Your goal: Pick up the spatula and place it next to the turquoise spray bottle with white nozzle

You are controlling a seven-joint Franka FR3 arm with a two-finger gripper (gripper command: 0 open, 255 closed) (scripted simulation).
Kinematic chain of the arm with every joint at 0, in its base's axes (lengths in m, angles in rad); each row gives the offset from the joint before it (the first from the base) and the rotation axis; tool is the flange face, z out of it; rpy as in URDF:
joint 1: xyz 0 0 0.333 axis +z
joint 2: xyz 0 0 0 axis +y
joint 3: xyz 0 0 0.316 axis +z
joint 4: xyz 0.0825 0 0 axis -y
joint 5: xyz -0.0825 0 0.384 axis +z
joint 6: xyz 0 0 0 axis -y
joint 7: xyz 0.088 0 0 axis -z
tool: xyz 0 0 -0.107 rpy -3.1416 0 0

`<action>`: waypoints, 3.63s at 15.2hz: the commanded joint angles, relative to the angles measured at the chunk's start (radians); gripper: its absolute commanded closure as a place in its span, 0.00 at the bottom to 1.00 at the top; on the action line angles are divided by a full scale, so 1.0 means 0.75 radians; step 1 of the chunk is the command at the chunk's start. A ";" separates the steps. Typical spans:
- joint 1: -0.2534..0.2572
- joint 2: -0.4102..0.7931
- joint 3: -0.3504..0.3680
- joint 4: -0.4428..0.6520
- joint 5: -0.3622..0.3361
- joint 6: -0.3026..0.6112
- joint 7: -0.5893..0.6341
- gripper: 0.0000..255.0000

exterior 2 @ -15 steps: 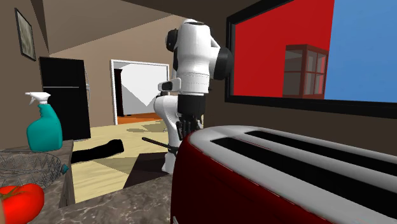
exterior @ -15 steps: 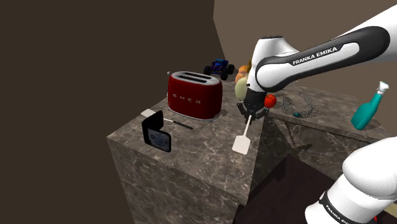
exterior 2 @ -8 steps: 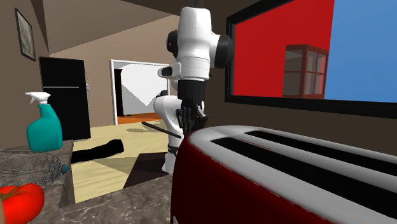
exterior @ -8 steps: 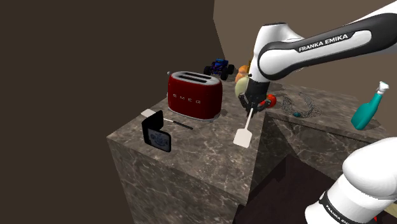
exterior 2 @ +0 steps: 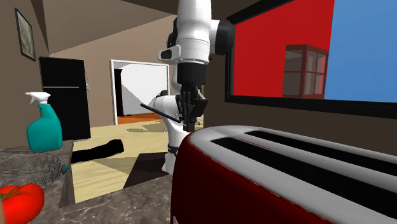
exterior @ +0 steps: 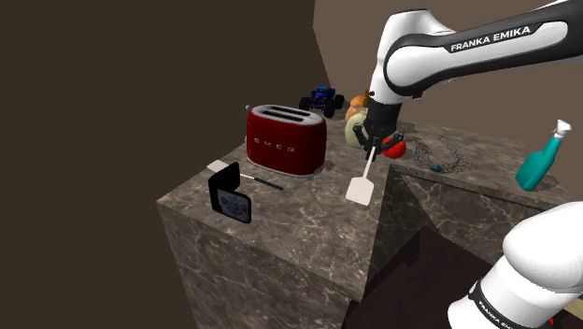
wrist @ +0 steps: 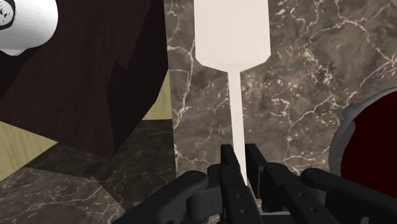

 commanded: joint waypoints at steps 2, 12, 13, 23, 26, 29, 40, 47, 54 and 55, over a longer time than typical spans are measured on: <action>-0.001 -0.009 -0.007 0.049 -0.003 -0.059 -0.001 1.00; -0.009 -0.020 -0.029 0.220 -0.017 -0.240 -0.007 1.00; -0.010 -0.019 -0.031 0.238 -0.018 -0.257 -0.008 1.00; -0.020 0.004 -0.046 0.434 -0.033 -0.431 -0.009 1.00; -0.023 0.016 -0.049 0.498 -0.038 -0.483 -0.009 1.00; -0.027 0.031 -0.051 0.564 -0.043 -0.535 -0.008 1.00; -0.093 -0.036 -0.271 0.537 -0.133 -0.579 -0.273 1.00; -0.159 -0.031 -0.455 0.532 -0.222 -0.563 -0.502 1.00; -0.220 0.045 -0.639 0.597 -0.298 -0.537 -0.729 1.00; -0.228 0.061 -0.665 0.612 -0.306 -0.533 -0.761 1.00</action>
